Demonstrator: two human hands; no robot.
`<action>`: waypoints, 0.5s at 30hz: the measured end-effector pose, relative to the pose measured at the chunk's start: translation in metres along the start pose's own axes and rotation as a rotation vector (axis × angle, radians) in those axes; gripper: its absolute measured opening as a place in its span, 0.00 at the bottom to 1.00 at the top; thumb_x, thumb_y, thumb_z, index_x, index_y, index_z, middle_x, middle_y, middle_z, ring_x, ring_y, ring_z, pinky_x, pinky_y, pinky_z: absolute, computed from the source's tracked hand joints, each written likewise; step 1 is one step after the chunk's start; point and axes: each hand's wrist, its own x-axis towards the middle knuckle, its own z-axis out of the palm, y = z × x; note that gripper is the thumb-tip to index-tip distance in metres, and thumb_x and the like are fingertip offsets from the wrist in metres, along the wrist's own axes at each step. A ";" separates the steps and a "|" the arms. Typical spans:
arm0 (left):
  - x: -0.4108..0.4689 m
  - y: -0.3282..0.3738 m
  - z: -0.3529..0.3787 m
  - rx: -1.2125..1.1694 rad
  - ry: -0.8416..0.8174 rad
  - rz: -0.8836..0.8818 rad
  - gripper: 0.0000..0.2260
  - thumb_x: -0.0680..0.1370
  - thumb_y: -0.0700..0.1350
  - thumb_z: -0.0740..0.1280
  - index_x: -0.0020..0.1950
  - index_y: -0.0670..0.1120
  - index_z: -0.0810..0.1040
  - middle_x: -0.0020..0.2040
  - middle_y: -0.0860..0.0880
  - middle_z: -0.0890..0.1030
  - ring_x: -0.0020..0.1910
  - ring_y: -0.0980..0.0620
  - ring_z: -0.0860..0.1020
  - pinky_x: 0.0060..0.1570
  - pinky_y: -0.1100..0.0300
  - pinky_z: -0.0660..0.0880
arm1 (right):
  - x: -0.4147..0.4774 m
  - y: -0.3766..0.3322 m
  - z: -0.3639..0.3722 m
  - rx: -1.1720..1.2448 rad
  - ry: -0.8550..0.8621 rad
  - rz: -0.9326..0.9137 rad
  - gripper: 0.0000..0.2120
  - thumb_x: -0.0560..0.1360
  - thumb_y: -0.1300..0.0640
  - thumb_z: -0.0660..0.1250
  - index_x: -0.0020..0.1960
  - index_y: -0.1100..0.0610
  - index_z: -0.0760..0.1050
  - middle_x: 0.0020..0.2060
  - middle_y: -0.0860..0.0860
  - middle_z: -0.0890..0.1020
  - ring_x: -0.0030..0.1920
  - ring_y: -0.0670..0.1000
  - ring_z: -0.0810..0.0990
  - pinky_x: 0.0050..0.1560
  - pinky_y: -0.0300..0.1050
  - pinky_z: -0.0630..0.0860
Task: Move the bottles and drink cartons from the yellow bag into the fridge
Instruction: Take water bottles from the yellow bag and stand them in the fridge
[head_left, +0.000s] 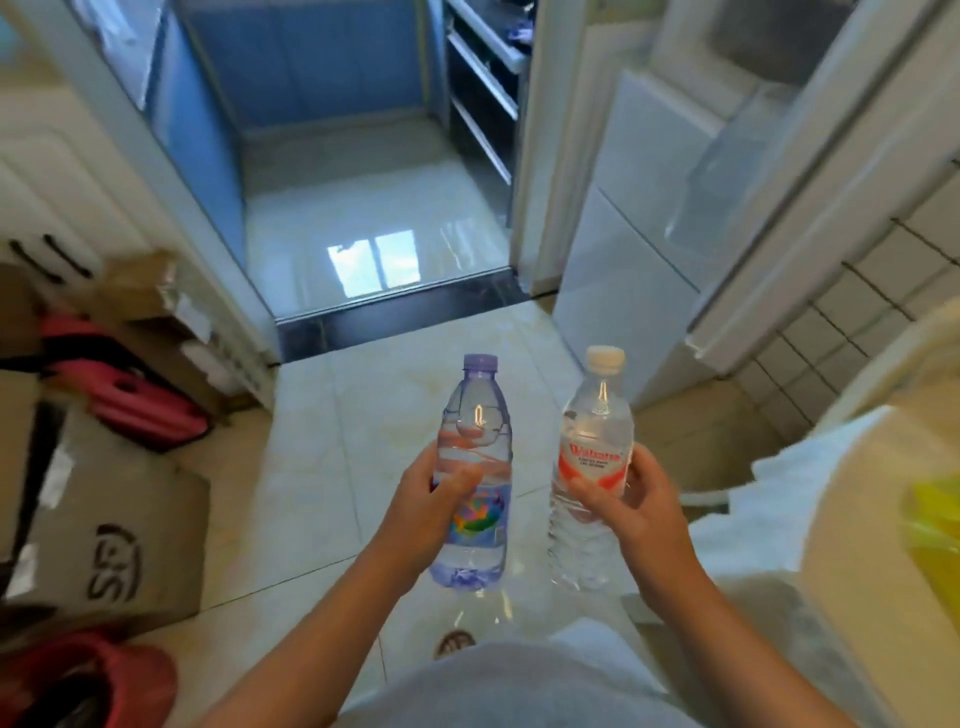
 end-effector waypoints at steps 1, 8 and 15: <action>0.007 0.002 -0.013 -0.006 0.031 0.003 0.08 0.81 0.41 0.64 0.59 0.49 0.77 0.48 0.48 0.85 0.46 0.50 0.85 0.40 0.62 0.80 | 0.011 -0.003 0.014 -0.004 -0.026 -0.003 0.32 0.60 0.43 0.77 0.61 0.54 0.75 0.51 0.51 0.85 0.51 0.51 0.84 0.51 0.49 0.80; 0.071 0.028 -0.087 -0.091 0.222 0.027 0.08 0.81 0.42 0.64 0.60 0.48 0.76 0.50 0.47 0.85 0.47 0.48 0.85 0.42 0.58 0.81 | 0.103 -0.028 0.101 -0.047 -0.163 -0.007 0.28 0.65 0.47 0.75 0.62 0.54 0.74 0.53 0.50 0.84 0.52 0.49 0.84 0.55 0.51 0.81; 0.179 0.079 -0.140 -0.070 0.363 0.047 0.09 0.81 0.42 0.63 0.60 0.44 0.77 0.51 0.47 0.84 0.47 0.50 0.85 0.40 0.62 0.81 | 0.234 -0.055 0.175 -0.038 -0.260 -0.052 0.30 0.64 0.44 0.73 0.63 0.54 0.73 0.53 0.48 0.83 0.52 0.48 0.83 0.53 0.44 0.81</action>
